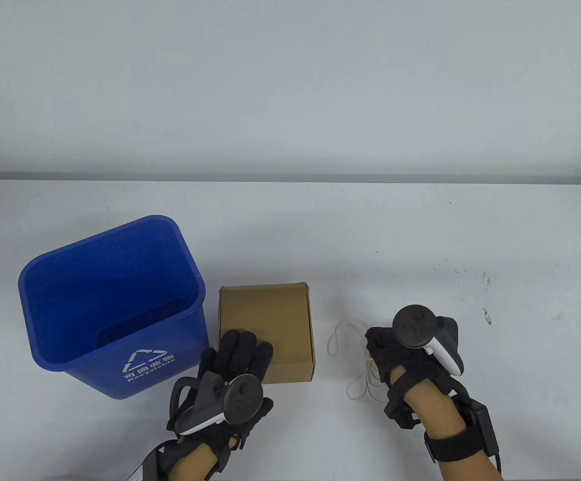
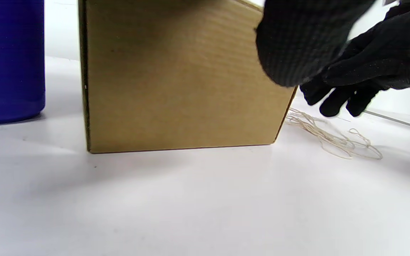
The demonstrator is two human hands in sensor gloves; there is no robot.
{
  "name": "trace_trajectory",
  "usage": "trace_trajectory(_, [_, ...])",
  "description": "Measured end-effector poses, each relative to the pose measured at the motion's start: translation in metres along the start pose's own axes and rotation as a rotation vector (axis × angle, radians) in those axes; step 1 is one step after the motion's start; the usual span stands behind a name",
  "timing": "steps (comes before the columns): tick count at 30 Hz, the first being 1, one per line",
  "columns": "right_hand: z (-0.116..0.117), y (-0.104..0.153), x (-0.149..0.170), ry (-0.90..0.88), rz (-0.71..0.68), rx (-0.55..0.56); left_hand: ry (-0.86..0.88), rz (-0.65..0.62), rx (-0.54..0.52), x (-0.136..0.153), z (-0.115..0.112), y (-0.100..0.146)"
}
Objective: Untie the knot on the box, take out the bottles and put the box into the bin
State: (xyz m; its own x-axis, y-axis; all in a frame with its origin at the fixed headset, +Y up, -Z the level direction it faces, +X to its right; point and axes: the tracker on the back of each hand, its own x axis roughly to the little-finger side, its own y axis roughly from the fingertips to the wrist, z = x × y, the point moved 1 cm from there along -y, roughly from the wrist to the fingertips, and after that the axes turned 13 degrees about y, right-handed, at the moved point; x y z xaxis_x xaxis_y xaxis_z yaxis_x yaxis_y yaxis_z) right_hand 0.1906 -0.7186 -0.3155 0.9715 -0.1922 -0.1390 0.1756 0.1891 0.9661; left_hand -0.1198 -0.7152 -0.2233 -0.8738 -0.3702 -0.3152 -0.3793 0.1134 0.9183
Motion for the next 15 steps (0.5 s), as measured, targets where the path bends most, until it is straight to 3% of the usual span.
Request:
trace_trajectory(2, [0.0, -0.002, -0.001, 0.16, -0.03, -0.012, 0.0, 0.0, 0.001, 0.0, 0.0, 0.0])
trace_trajectory(9, [0.023, -0.021, 0.004, 0.436, -0.099, -0.213, 0.0, 0.0, 0.002, 0.0, 0.0, 0.0])
trace_trajectory(12, [0.035, -0.022, 0.005, 0.415, -0.107, -0.353, 0.001, 0.0, 0.003, 0.0, 0.0, 0.0])
trace_trajectory(15, [0.037, -0.021, 0.002, 0.389, -0.129, -0.38, 0.0, 0.001, 0.005, 0.0, 0.0, 0.0])
